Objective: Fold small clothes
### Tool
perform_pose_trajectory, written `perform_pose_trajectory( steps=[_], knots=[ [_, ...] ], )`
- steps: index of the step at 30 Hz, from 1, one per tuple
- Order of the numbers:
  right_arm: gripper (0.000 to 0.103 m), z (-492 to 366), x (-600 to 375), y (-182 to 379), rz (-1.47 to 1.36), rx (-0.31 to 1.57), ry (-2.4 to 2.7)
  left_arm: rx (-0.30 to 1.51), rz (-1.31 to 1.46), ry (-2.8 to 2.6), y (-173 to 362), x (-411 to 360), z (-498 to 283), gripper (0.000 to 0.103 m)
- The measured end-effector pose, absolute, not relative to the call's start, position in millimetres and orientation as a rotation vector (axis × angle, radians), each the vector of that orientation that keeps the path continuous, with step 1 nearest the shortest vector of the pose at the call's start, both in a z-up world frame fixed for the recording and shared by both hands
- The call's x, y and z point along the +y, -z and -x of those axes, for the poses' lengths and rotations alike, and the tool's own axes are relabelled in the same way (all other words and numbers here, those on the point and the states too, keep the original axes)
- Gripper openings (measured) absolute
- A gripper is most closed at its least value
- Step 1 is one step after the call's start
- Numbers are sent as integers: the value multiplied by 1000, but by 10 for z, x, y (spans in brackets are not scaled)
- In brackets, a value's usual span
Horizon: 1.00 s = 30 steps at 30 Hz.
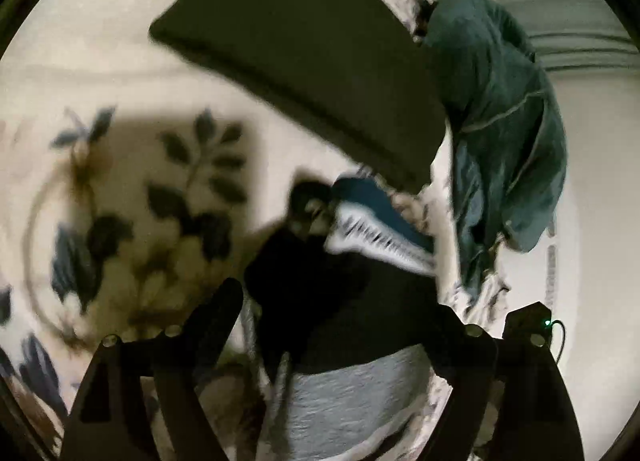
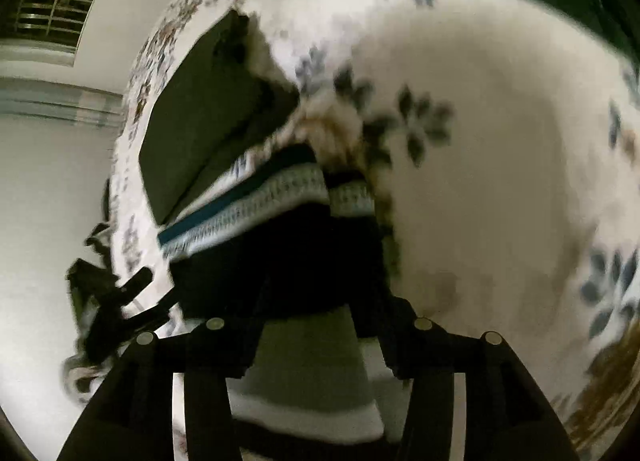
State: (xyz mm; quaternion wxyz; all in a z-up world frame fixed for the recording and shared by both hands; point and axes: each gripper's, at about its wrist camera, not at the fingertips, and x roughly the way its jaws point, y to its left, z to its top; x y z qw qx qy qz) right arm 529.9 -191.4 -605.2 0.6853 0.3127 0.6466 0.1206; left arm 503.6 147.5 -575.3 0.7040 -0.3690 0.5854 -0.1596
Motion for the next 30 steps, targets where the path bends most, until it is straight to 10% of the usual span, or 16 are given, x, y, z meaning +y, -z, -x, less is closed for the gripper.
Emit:
perform_pose_trajectory(
  steps=[1, 2, 3, 4, 10, 12, 15, 17, 19, 21, 22, 23, 25, 28, 30],
  knots=[
    [51, -5249, -1886, 6142, -716, 1477, -277, 1309, 810, 337, 5795, 1440, -5012, 72],
    [48, -5206, -1862, 6198, -718, 1496, -282, 1299, 811, 330, 5829, 1401, -4987, 28],
    [36, -5162, -1826, 6235, -723, 1496, -302, 1301, 815, 330, 5832, 1397, -4981, 15],
    [13, -5121, -1809, 6229, -719, 1468, -312, 1286, 823, 317, 5819, 1409, -4971, 14],
    [10, -5063, -1818, 6127, -649, 1449, -283, 1308, 875, 323, 5777, 1493, -4990, 27],
    [15, -5111, -1748, 6056, -588, 1469, -308, 1299, 916, 299, 5755, 1575, -5012, 62],
    [54, -5316, -1751, 5979, -579, 1433, -320, 1258, 950, 272, 5753, 1657, -5116, 63],
    [60, -5477, -1779, 6021, -624, 1407, -315, 1268, 910, 263, 5797, 1590, -5244, 63],
    [60, -5684, -1752, 6183, -688, 1435, -319, 1277, 842, 282, 5796, 1480, -5316, 57],
    [47, -5813, -1706, 6269, -724, 1418, -315, 1261, 750, 285, 5694, 1379, -5347, 7],
    [17, -5857, -1687, 6237, -705, 1410, -309, 1232, 754, 291, 5637, 1388, -5334, 7],
    [10, -5886, -1639, 6192, -679, 1395, -318, 1214, 764, 291, 5604, 1410, -5323, 7],
    [10, -5896, -1485, 6080, -612, 1353, -347, 1225, 741, 257, 5551, 1484, -5318, 9],
    [14, -5887, -1403, 6060, -497, 1393, -321, 1236, 787, 215, 5492, 1638, -5199, 68],
    [25, -5881, -1413, 6131, -502, 1438, -318, 1243, 882, 227, 5561, 1659, -5101, 76]
  ],
)
